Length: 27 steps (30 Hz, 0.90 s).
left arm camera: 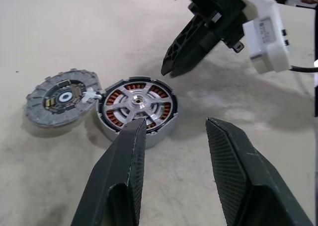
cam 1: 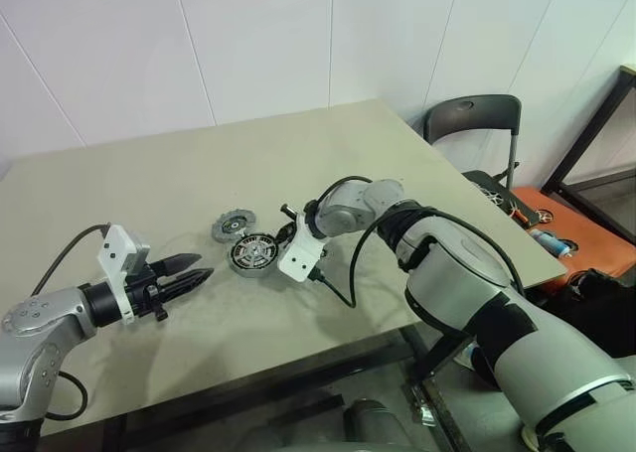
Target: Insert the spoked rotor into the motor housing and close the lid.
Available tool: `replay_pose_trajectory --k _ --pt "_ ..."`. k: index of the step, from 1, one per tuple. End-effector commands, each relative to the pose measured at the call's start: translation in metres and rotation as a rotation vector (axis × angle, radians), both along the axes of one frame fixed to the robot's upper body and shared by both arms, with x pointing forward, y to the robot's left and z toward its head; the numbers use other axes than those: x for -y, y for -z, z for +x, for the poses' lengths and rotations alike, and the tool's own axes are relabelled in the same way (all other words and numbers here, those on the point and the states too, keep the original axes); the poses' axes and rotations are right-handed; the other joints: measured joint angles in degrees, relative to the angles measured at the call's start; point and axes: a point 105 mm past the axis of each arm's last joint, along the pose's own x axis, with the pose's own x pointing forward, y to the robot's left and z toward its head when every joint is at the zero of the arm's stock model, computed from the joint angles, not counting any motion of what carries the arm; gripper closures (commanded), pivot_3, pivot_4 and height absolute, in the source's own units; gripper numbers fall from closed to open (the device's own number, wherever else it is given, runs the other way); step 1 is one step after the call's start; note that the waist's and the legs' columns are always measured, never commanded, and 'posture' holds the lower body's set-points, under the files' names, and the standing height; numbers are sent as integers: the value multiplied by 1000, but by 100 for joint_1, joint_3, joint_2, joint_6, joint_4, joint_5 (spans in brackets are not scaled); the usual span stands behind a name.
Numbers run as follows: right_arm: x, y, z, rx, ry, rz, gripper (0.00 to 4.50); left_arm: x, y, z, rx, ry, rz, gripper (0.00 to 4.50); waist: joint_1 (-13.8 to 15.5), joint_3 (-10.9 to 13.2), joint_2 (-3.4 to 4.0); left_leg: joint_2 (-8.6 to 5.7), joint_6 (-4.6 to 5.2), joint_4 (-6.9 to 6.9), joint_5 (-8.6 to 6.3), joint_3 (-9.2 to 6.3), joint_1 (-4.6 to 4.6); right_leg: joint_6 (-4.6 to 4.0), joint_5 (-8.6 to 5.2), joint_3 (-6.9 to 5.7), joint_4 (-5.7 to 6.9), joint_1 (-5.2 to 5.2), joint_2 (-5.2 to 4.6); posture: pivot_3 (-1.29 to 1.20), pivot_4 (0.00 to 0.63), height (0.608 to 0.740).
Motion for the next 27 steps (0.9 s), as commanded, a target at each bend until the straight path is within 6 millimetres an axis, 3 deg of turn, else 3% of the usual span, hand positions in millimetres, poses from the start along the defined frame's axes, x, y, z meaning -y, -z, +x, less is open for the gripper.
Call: replay_pose_trajectory --k 1,2,13,18,27 --pt "-13 -11 0 19 -10 31 1964 2 -18 4 81 -13 -15 2457 6 0 0 0 0 0 0 -1 0 0 0 0 1 0 0 0 0 740" --pt "-12 -9 1 16 6 15 1606 3 -18 4 81 -13 -19 2457 8 0 0 1 0 0 0 -1 0 0 0 0 2 0 0 0 0 740" --pt "-4 4 1 -26 53 -10 1606 3 -12 -1 68 -34 -29 2457 10 -1 -1 -1 0 0 0 -1 1 0 0 -1 0 2 -1 0 0 740" --pt "-9 16 -9 -75 42 6 1606 4 -11 0 68 -36 -31 2457 11 -1 -1 0 0 0 0 -1 6 0 -1 -1 1 7 -1 0 0 740" --pt "-15 19 -11 -82 52 28 1606 7 -8 0 61 -35 -31 2457 0 -2 -2 1 0 -1 0 -1 18 -3 -2 0 4 16 3 0 0 740"
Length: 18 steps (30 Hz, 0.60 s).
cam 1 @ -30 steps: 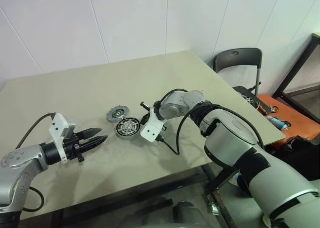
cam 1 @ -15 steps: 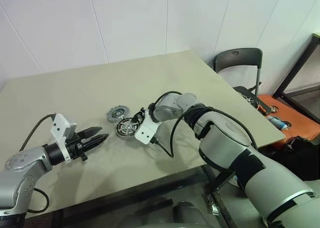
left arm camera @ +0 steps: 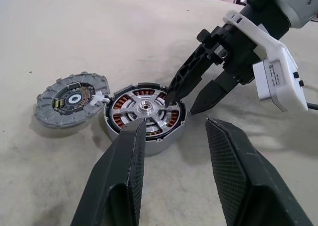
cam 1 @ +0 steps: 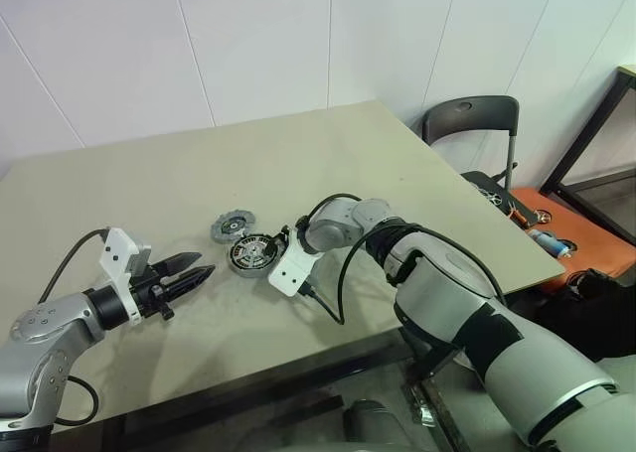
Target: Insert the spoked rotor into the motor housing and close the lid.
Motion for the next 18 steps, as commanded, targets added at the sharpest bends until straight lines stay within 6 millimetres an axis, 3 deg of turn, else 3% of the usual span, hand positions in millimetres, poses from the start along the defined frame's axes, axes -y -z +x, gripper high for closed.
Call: replay_pose_trajectory --k 1,18 --pt "-8 -6 0 5 -1 44 1606 5 -11 0 49 17 -3 2457 6 0 0 0 0 0 0 0 1 0 0 0 0 1 0 0 0 740" --pt "7 -14 16 56 70 39 1606 9 -7 -1 41 11 -12 2457 17 0 0 0 0 0 0 0 1 0 0 0 -2 4 -2 0 0 740"
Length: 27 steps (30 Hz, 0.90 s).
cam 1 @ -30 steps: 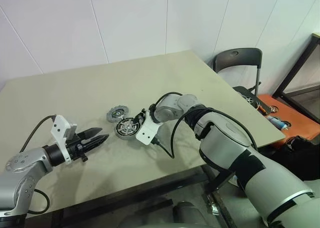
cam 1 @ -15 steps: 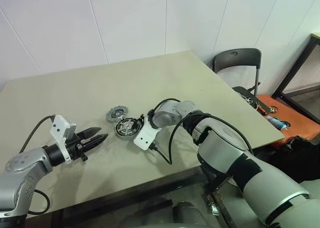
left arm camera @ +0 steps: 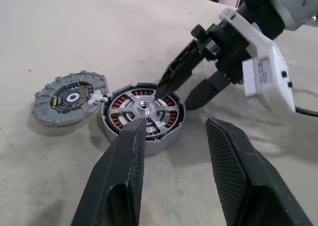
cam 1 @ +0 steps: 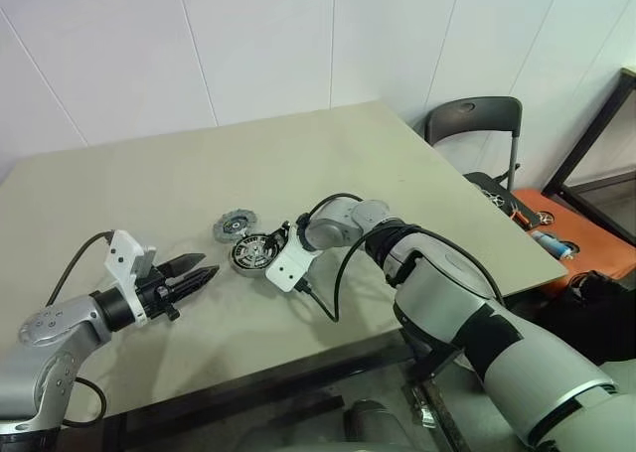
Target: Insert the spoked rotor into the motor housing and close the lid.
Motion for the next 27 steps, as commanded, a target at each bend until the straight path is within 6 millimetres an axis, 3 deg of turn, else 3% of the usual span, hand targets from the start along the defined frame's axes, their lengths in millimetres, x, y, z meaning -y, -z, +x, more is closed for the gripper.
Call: replay_pose_trajectory --k 1,5,13,26,27 --pt "0 -10 3 26 -20 5 1606 2 -10 0 41 16 11 2457 -2 0 0 0 0 0 0 0 0 0 0 0 0 0 0 0 0 740" --pt "2 -4 0 8 -27 -14 1606 -5 -15 3 51 7 19 2457 -15 0 0 0 0 0 0 1 0 0 0 0 0 0 1 0 0 740" --pt "-13 -1 -9 3 -63 7 1606 -18 -29 18 103 -24 42 2457 -28 -1 -2 -1 0 0 0 -1 1 0 0 -1 0 0 2 0 0 740" --pt "3 6 -3 -19 -2 -11 1606 -23 -30 18 106 -40 34 2457 -19 -1 -2 0 0 -1 0 -2 3 0 0 -1 2 1 2 0 0 740" --pt "3 6 -3 -21 -1 -8 1781 -24 -29 17 105 -41 33 2457 -16 -1 -2 0 0 -1 0 -2 4 0 0 -1 2 1 2 0 0 740"
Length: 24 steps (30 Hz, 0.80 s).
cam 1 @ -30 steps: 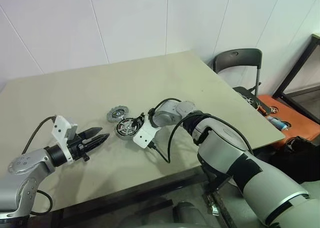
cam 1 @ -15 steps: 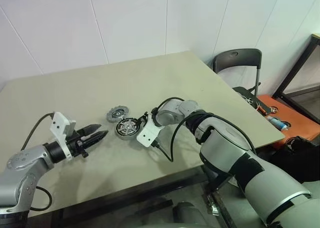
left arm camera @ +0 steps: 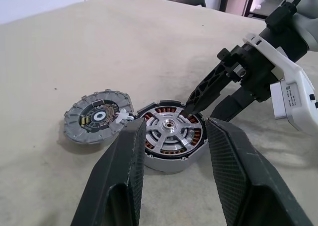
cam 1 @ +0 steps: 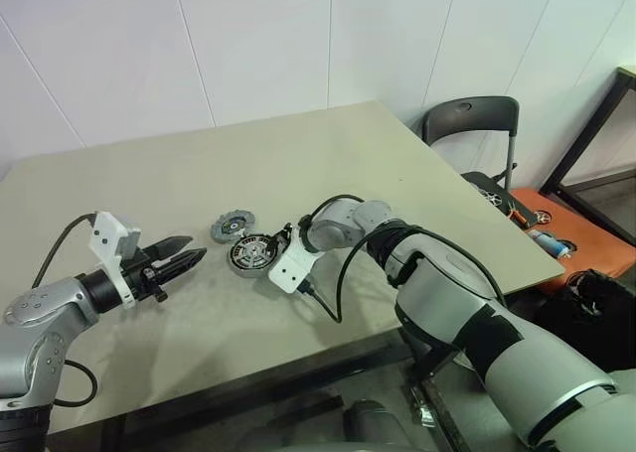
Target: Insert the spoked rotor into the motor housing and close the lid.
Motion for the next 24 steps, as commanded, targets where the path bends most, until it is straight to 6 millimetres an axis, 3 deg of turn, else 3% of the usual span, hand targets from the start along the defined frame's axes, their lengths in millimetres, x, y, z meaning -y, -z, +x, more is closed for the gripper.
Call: replay_pose_trajectory --k 1,5,15,19,24 --pt "2 0 1 -8 11 7 2002 -5 -12 0 52 -9 17 2457 5 0 0 0 0 0 0 0 0 0 0 0 0 0 0 0 0 740" --pt "1 -3 1 -3 7 13 3188 -4 -11 0 52 -9 15 2457 6 0 0 0 0 1 0 0 2 0 0 0 0 2 0 0 0 740" --pt "-27 -21 -4 33 -53 51 3188 0 -10 4 56 -6 5 2457 -19 1 1 0 0 -1 0 0 3 0 0 0 0 1 3 0 0 740" --pt "-26 -26 -2 59 -71 26 4267 2 -9 4 56 -9 -4 2457 -40 2 1 0 0 -1 0 -1 3 0 0 0 1 1 6 0 0 740" --pt "-21 -29 -2 22 -52 -21 4364 5 -6 5 53 -9 -14 2457 -8 2 2 1 0 -3 0 -2 -2 -2 -1 0 -2 -3 4 0 0 740"
